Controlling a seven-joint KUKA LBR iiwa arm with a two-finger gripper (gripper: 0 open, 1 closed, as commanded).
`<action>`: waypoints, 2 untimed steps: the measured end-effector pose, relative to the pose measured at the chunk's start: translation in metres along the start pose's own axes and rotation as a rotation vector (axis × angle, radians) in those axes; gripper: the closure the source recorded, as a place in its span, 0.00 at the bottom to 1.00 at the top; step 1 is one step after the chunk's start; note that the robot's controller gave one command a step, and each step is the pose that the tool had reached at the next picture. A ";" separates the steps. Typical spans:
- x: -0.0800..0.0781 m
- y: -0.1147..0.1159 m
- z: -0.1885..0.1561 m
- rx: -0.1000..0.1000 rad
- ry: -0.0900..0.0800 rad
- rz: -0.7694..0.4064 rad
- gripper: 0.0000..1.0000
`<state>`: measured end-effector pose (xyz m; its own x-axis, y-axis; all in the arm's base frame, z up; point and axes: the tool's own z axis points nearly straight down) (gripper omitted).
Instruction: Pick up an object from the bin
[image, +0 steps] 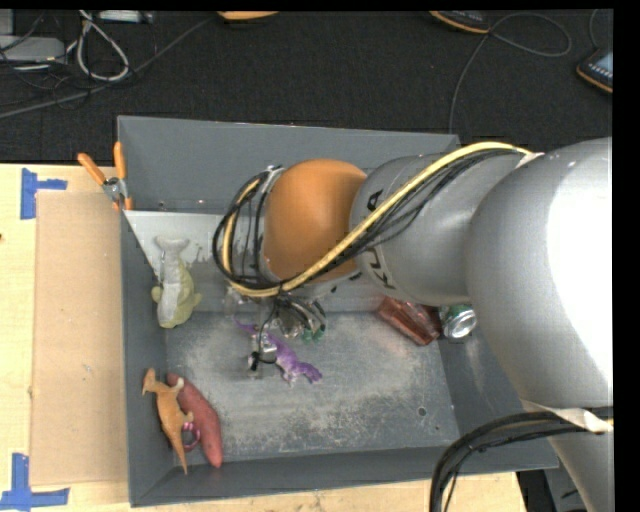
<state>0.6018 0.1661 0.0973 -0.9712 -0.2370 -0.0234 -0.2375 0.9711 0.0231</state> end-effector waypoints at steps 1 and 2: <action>-0.001 -0.018 0.002 0.000 -0.002 -0.035 0.00; 0.003 -0.027 0.015 -0.002 -0.002 -0.016 0.00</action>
Offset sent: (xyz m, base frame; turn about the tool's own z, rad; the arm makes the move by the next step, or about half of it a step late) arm 0.0033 -0.0383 -0.0273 0.0049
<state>0.6059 0.1398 0.0818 -0.9673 -0.2523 -0.0254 -0.2530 0.9672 0.0248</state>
